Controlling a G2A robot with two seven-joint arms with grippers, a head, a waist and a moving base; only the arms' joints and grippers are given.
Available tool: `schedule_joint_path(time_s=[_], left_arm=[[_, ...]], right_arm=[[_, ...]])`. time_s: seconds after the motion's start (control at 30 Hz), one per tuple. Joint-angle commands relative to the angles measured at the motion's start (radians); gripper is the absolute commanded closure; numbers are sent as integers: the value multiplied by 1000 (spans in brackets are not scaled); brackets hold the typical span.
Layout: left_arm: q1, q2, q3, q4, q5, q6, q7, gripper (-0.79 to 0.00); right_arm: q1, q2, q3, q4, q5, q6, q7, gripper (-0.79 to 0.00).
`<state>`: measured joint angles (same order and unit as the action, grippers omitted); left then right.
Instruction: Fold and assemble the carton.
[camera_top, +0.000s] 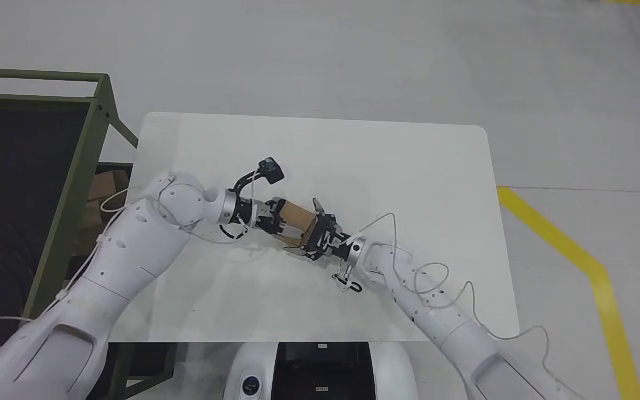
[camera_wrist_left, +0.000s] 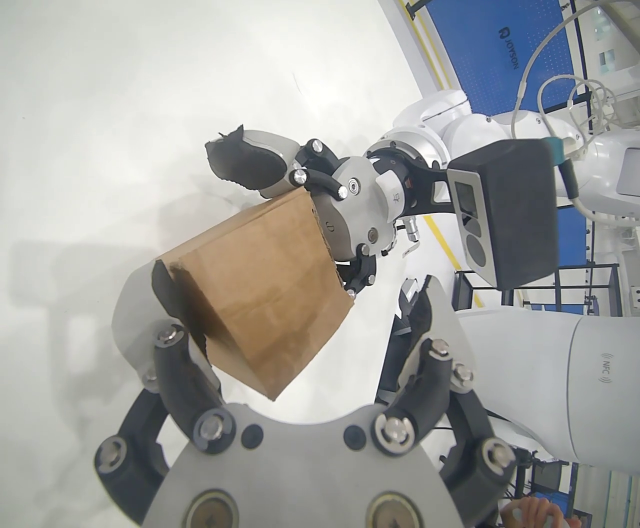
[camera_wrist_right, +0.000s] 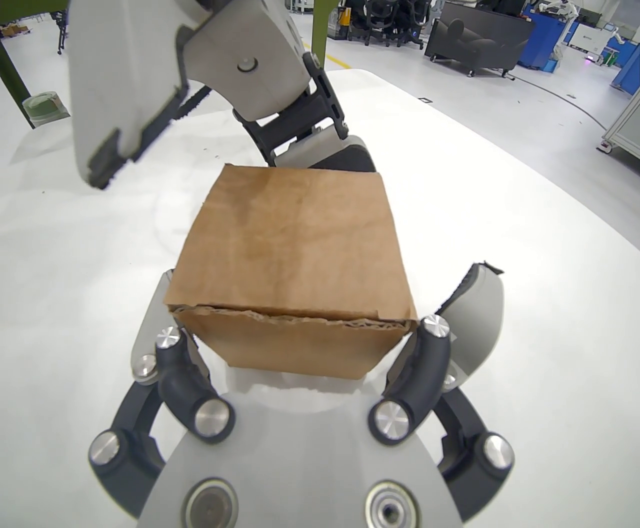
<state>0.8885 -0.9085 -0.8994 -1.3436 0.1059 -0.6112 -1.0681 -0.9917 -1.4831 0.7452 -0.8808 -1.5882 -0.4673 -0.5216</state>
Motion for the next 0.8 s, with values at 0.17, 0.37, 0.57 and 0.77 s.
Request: schedule_joint_path(time_s=[0.17, 0.37, 0.57, 0.77], left_arm=[[-10, -5, 11, 11, 0, -5, 0, -785], [-14, -7, 14, 17, 3, -10, 0, -785], [-15, -7, 15, 21, 3, -16, -1, -785], [-16, -8, 17, 22, 5, -17, 0, -785]], right_arm=[[1, 0, 1, 1, 2, -3, 1, -785], [3, -2, -1, 8, 6, -2, 2, -785], [6, -5, -3, 14, 13, 0, 2, -662], [8, -6, -4, 18, 13, 0, 0, -406]])
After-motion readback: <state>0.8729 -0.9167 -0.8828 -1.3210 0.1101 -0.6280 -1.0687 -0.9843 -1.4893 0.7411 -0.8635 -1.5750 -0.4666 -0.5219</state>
